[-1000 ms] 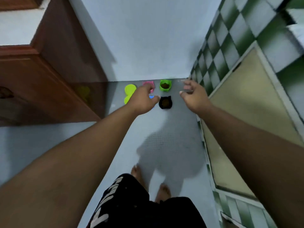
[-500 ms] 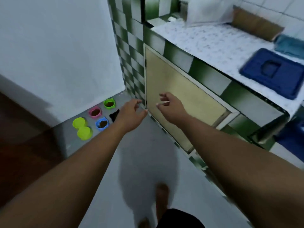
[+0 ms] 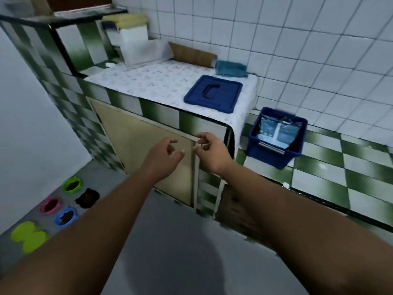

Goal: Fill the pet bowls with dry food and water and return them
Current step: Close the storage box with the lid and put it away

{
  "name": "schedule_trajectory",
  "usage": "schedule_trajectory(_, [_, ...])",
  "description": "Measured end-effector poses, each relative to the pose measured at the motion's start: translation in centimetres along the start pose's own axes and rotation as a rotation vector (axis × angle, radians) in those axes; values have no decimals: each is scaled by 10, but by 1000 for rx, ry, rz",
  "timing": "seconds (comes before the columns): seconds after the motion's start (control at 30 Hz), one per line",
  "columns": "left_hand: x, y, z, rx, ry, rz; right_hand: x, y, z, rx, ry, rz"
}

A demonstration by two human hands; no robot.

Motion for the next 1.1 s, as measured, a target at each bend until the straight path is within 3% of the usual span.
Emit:
schedule_trajectory(0.27, [87,-114,-22,-82,-21,91,72,129,27,32,-54,33])
schedule_trajectory(0.43, [114,-152,-33,-94,2,137,97,171,25,79,-66,49])
schedule_trajectory(0.93, [141,-167,-93,-267,-71,179,108,208,3,249,-161,-4])
schedule_trajectory(1.1, [153,-145,-111,-226,-166,159,98,211,-15,279,-163,26])
Point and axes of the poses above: each hand's wrist, its own z-axis away from the middle knuckle, its own y-axis out of the back of the hand, x = y × z, the point moved 1 cm from there along -z, towards the middle knuckle, and after that the axes turned 9 degrees about -x, right-handed, at the moved point
